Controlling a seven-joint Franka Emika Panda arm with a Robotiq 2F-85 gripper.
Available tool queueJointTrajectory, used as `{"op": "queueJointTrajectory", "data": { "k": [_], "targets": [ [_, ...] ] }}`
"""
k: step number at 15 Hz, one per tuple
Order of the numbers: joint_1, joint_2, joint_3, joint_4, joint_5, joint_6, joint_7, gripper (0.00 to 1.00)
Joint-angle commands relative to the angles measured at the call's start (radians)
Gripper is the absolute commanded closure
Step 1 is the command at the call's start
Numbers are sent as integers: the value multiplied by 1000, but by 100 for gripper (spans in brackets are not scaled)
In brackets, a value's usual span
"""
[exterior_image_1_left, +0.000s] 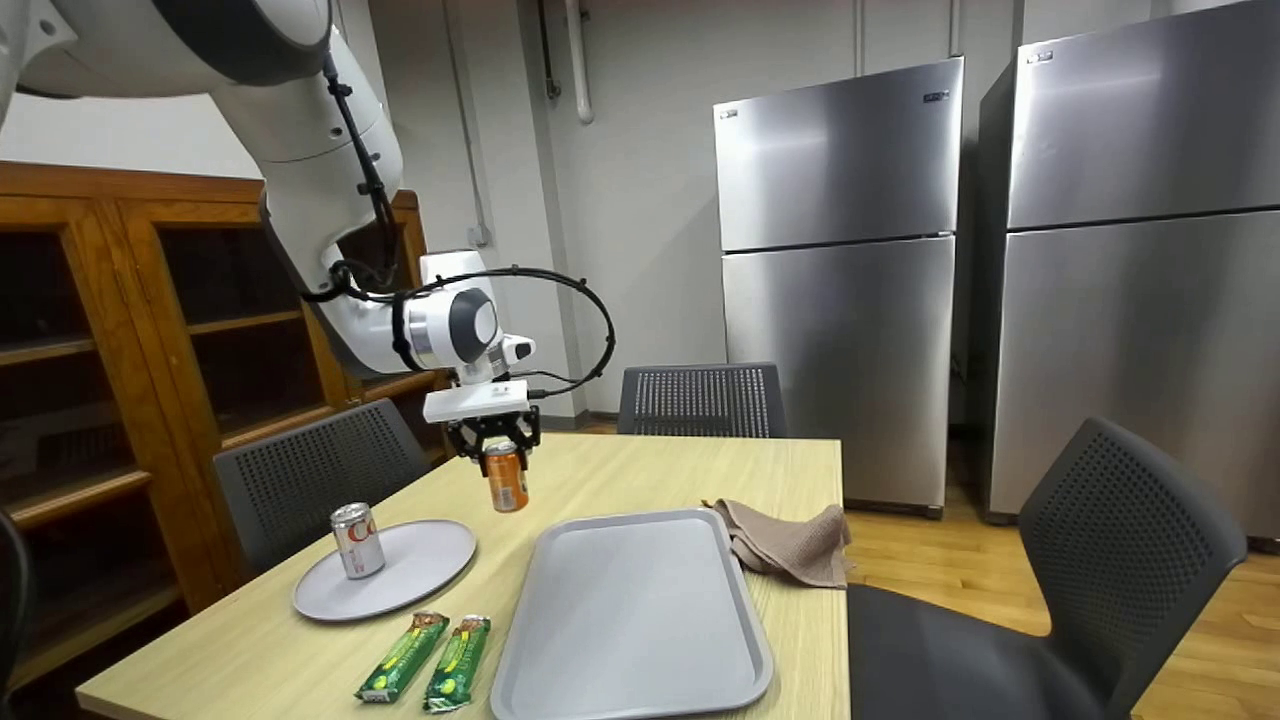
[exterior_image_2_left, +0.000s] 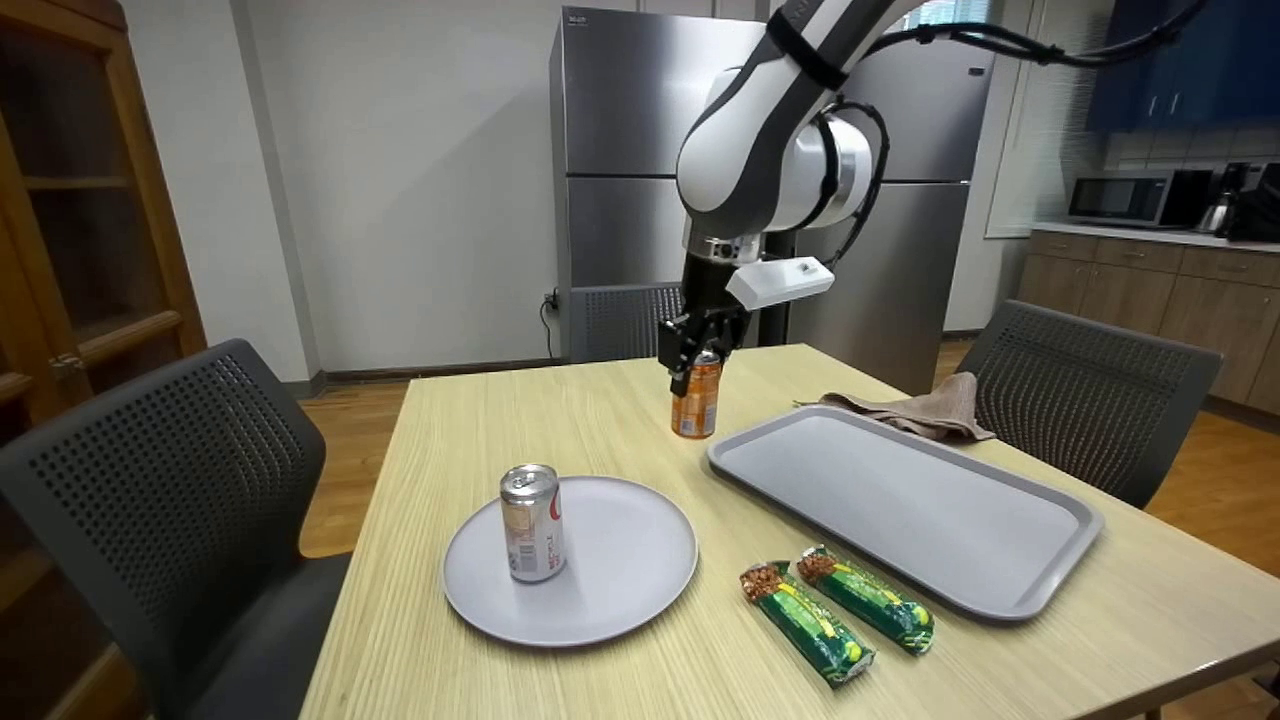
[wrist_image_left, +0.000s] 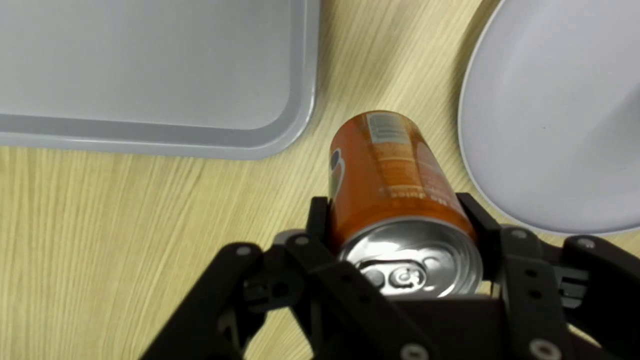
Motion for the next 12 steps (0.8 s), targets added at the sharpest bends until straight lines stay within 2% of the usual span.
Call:
{"op": "queueJointTrajectory", "data": {
  "k": [1,12],
  "targets": [
    [-59,-89,12,-94,46,24,-60,62],
    [-185,-170,-37,-230,88,52,-139,62]
  ]
}}
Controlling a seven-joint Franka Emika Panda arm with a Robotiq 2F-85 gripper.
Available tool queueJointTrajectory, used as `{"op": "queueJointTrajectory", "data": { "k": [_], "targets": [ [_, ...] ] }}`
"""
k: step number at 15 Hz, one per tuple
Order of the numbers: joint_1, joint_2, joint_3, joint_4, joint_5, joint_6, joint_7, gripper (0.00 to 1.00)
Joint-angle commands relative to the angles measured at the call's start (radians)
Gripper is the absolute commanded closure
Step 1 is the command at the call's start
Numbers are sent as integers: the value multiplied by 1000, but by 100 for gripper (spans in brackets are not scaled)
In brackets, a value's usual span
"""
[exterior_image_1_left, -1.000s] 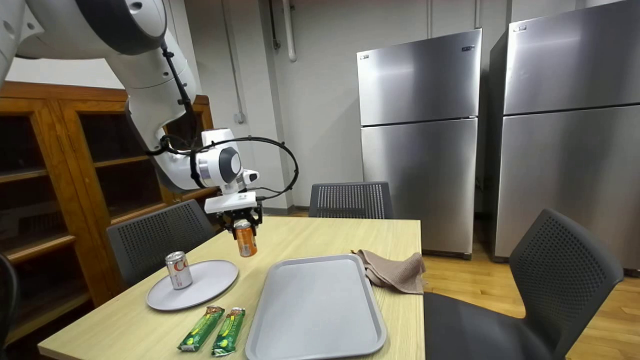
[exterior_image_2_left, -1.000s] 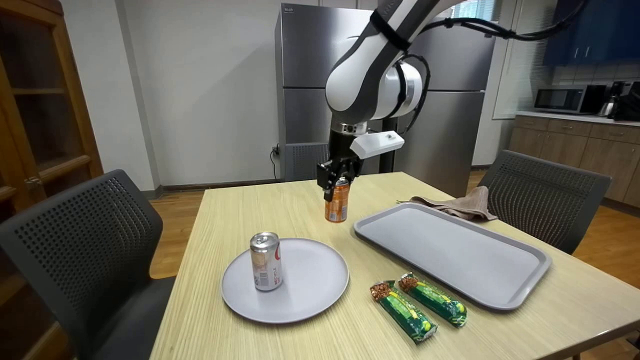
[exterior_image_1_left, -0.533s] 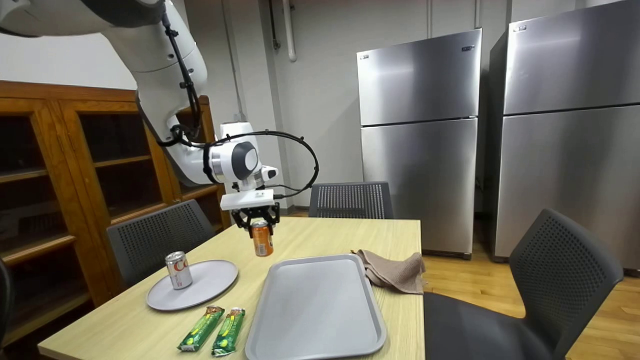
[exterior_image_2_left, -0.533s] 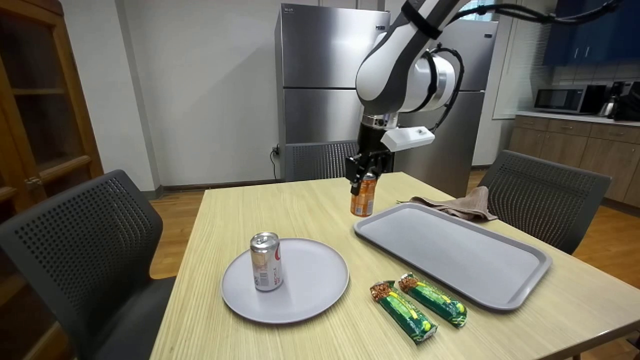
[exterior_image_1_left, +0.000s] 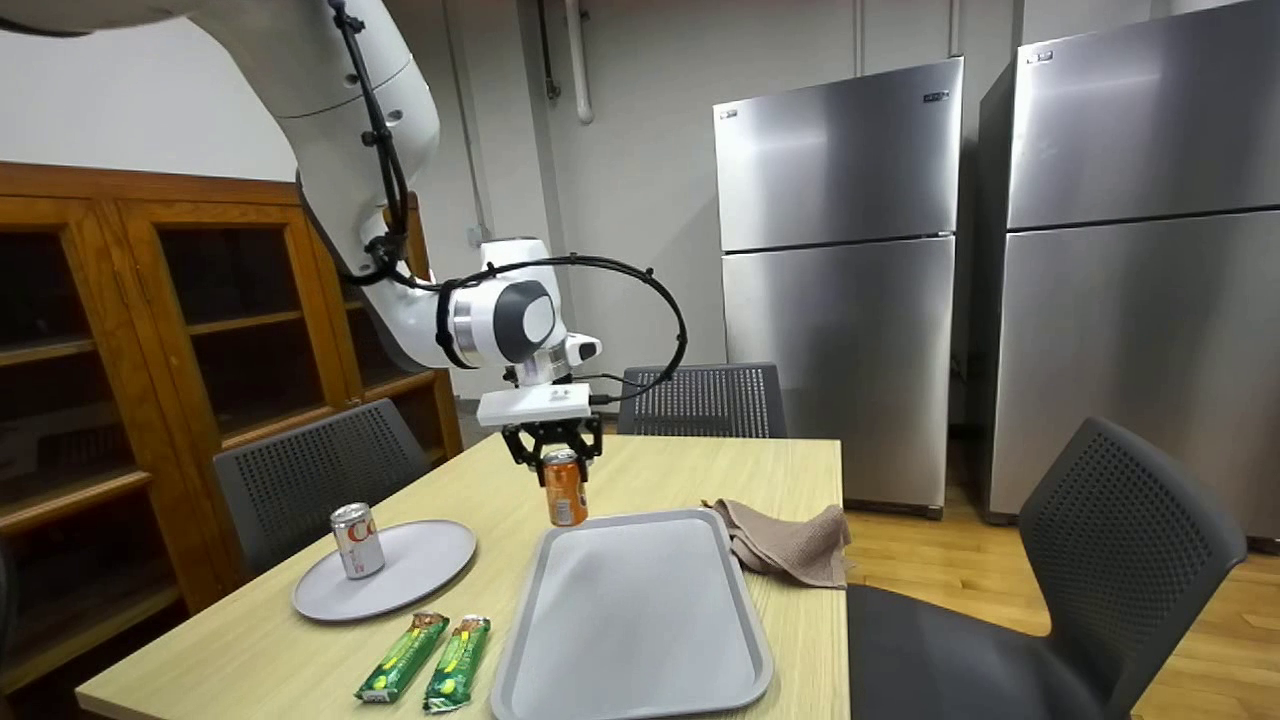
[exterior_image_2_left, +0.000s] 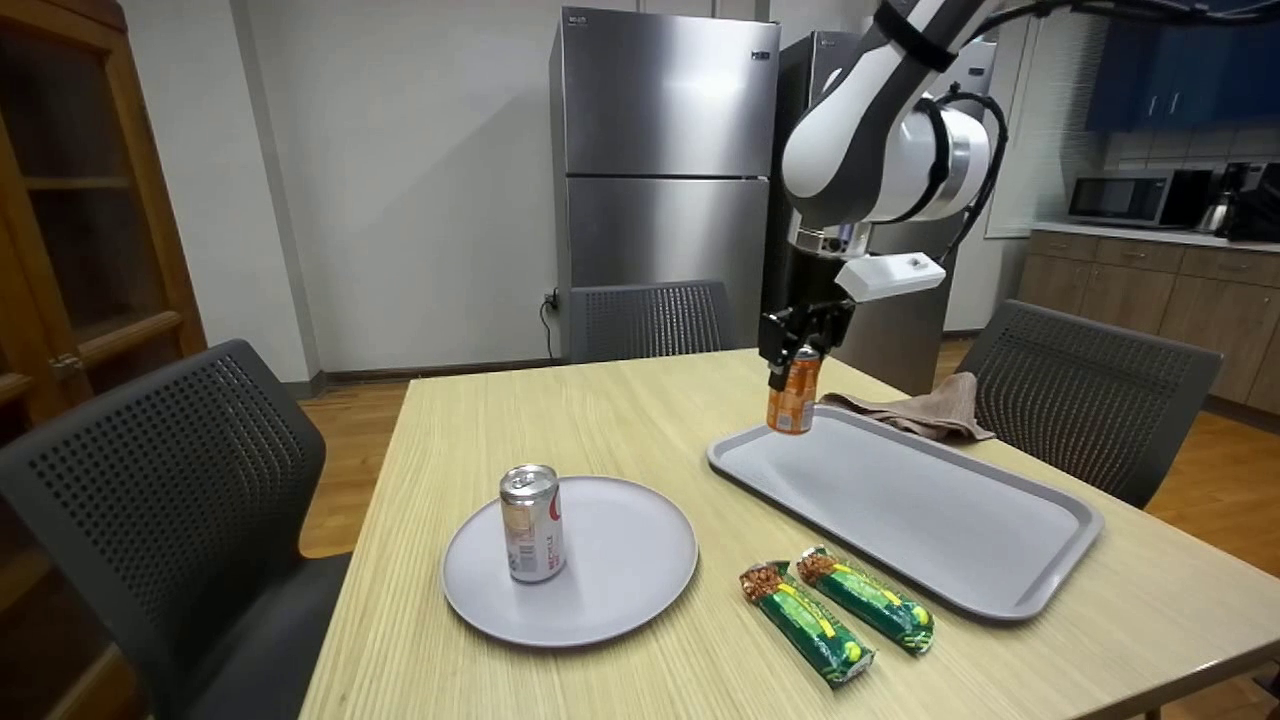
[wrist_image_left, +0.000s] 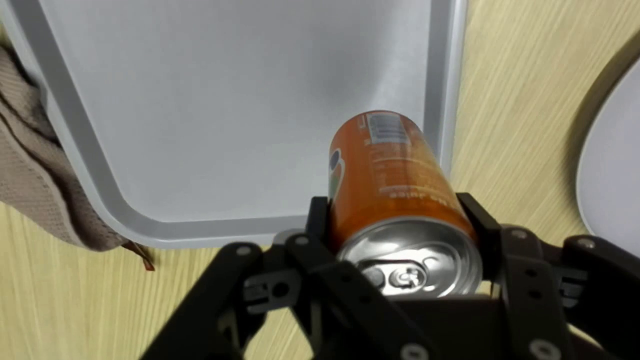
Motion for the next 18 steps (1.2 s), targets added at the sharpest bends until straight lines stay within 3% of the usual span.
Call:
{"op": "queueJointTrajectory", "data": {
  "k": [1,18],
  "targets": [
    [-33,-56,-18,-70,20,24,-49,62],
    [-101,-53,-168,-172,-32,43,-47,62]
  ]
}}
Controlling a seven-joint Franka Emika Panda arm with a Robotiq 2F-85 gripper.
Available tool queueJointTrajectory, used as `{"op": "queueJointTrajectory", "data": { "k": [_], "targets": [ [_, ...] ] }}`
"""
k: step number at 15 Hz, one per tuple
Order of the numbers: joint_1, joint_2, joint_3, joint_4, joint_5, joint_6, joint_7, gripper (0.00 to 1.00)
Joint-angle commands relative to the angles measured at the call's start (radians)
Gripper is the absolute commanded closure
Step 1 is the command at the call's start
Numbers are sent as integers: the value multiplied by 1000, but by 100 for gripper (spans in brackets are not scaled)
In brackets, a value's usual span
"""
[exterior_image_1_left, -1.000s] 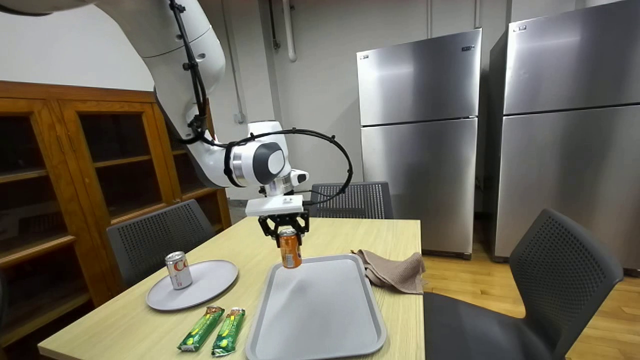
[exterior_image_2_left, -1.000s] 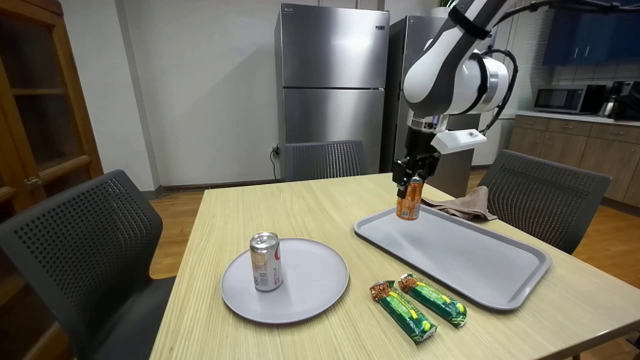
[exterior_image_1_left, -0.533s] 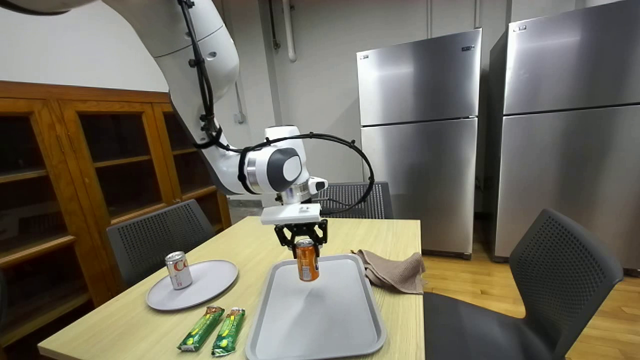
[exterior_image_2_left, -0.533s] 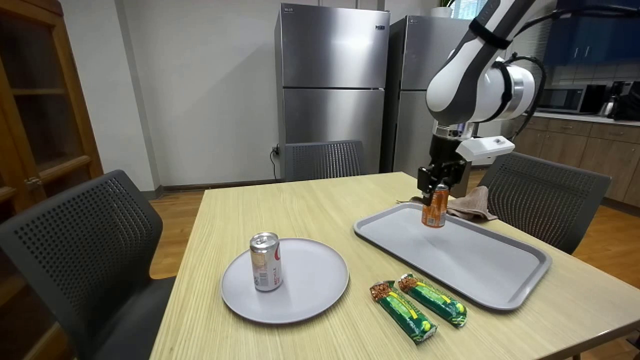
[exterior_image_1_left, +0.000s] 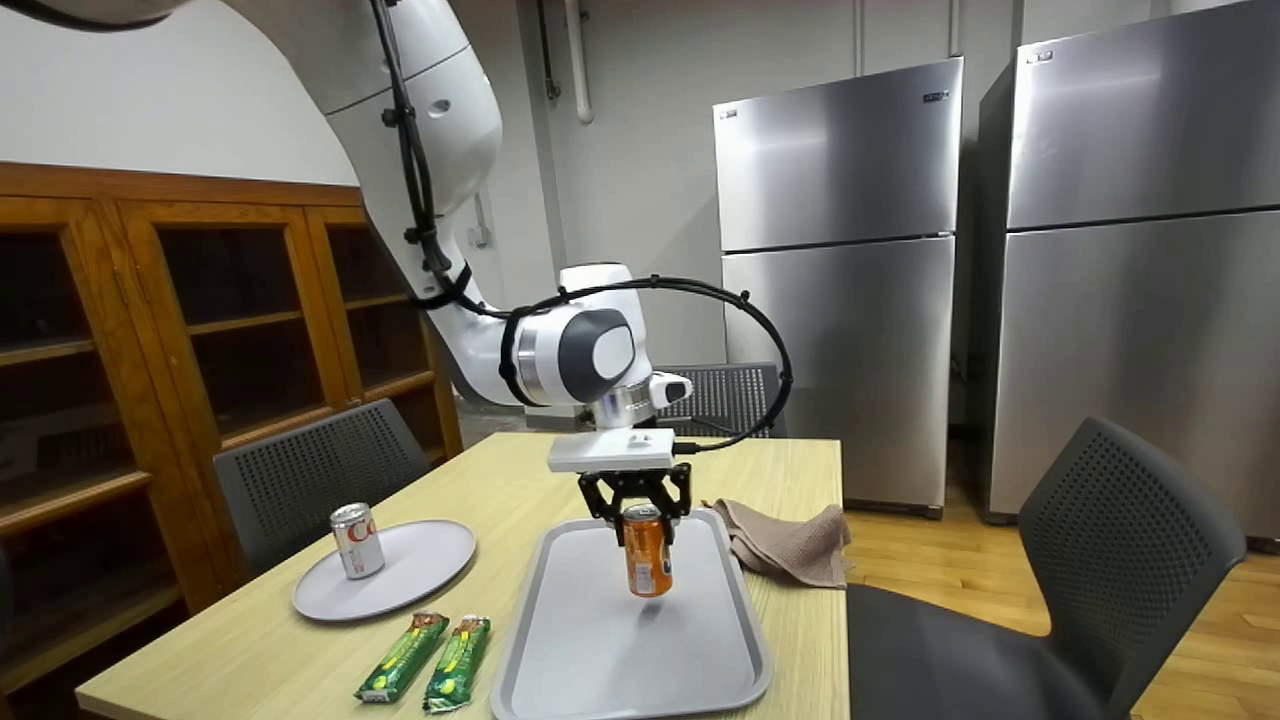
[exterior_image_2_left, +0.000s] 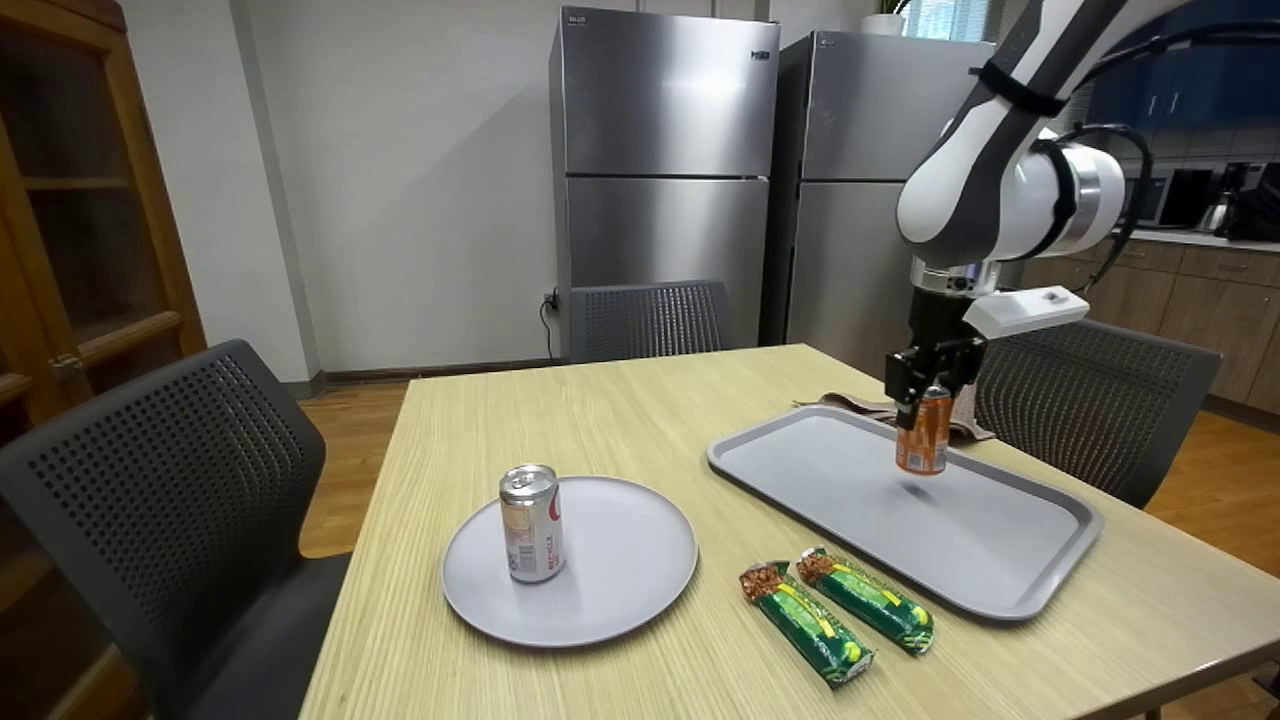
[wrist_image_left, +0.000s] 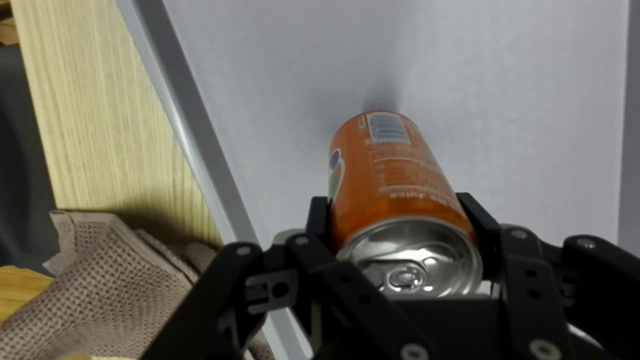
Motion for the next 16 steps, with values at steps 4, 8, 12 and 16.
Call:
{"op": "queueJointTrajectory", "data": {
  "k": [4,8,12,16],
  "targets": [
    [-10,-34,-47,-58,-44,27,-9,62],
    [-9,-30,-68,-70,-60,31,1,62],
    [-9,-30,-76,-76,-63,29,4,62],
    [-14,-46,-74,-83,-54,32,-1,0]
  ]
}}
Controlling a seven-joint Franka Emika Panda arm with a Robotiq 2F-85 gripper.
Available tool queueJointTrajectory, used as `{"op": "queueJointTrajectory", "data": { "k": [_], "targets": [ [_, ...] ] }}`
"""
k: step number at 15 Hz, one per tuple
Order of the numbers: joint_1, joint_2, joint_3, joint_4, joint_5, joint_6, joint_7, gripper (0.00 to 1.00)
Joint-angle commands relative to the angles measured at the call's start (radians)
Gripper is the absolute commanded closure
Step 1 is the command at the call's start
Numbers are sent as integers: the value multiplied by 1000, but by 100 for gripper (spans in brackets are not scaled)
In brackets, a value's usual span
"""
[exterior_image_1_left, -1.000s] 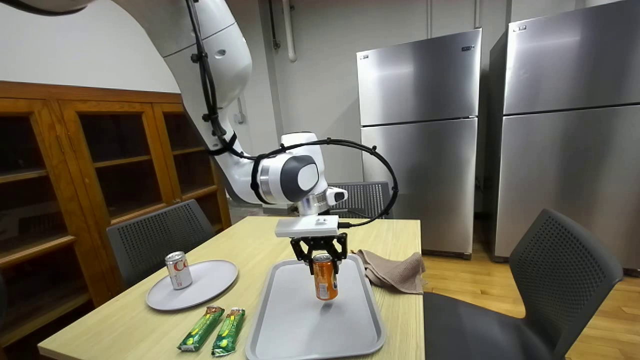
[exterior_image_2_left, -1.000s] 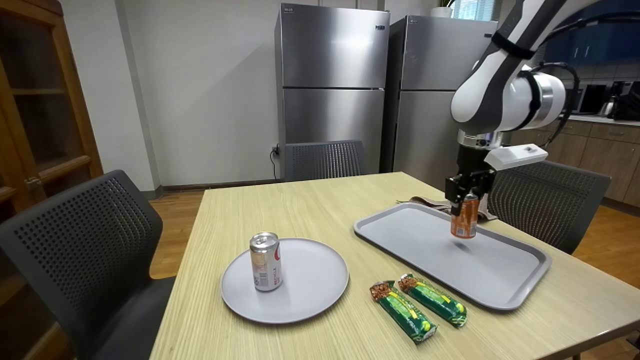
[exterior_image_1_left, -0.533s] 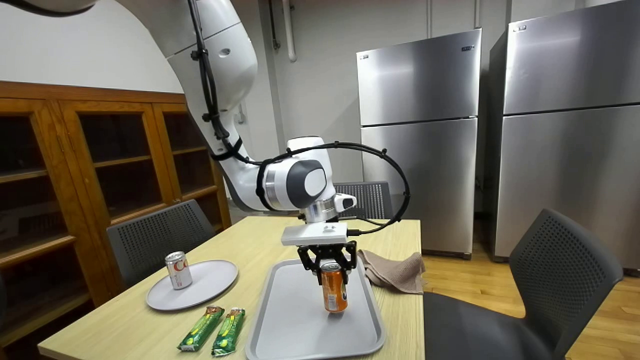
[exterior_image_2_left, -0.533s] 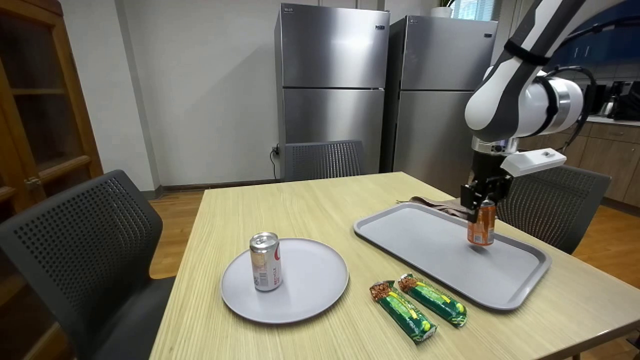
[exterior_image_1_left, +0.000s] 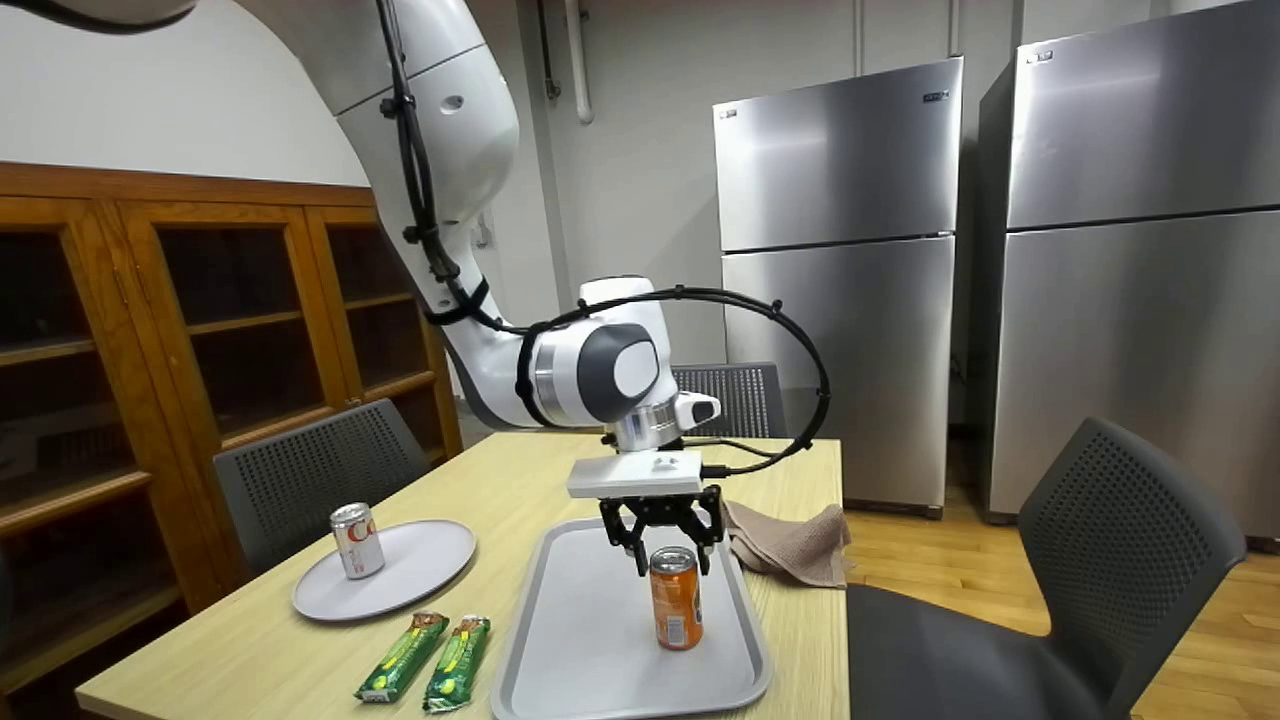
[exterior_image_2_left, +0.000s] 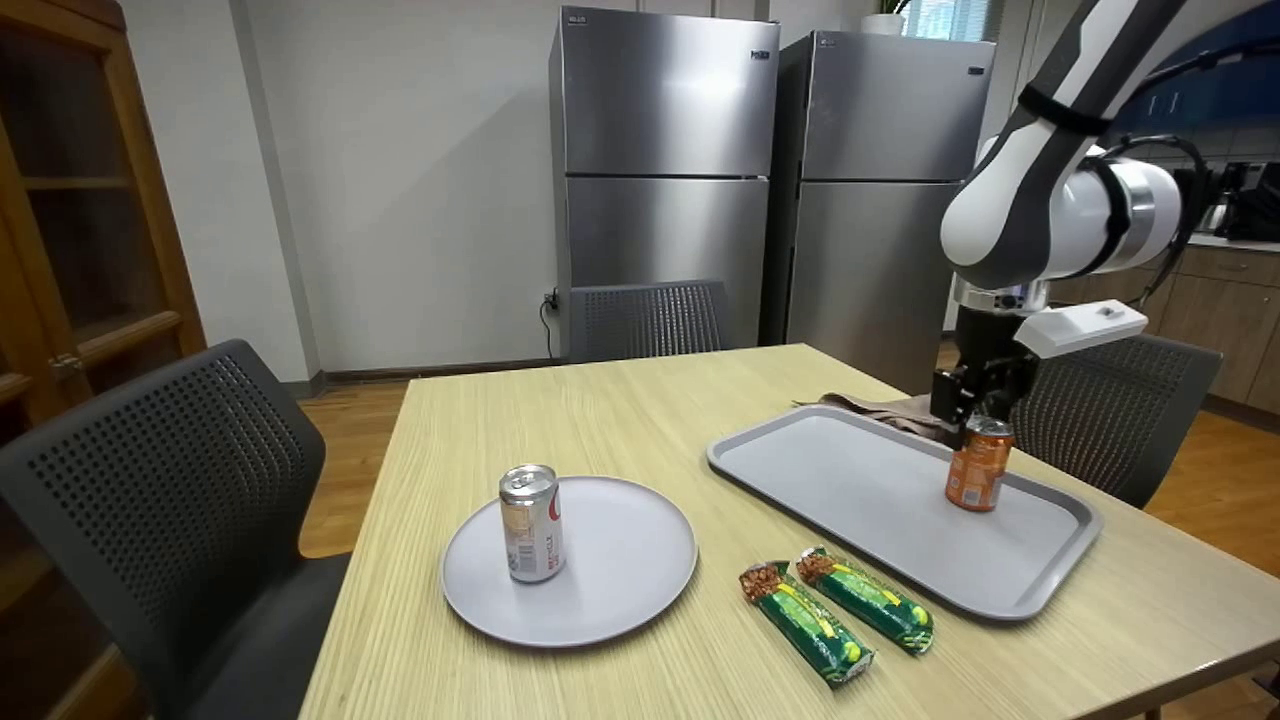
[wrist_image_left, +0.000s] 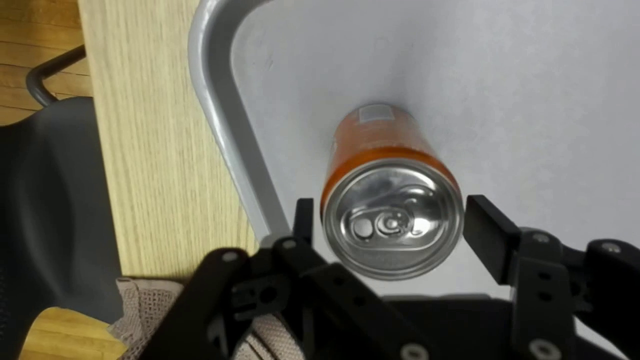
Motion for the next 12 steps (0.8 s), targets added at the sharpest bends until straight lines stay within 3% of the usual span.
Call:
{"op": "queueJointTrajectory", "data": {
  "k": [1,12],
  "targets": [
    [-13,-51,8,-33,-10,16,-2,0],
    [3,-174,41,-53,13,33,-10,0]
  ]
}}
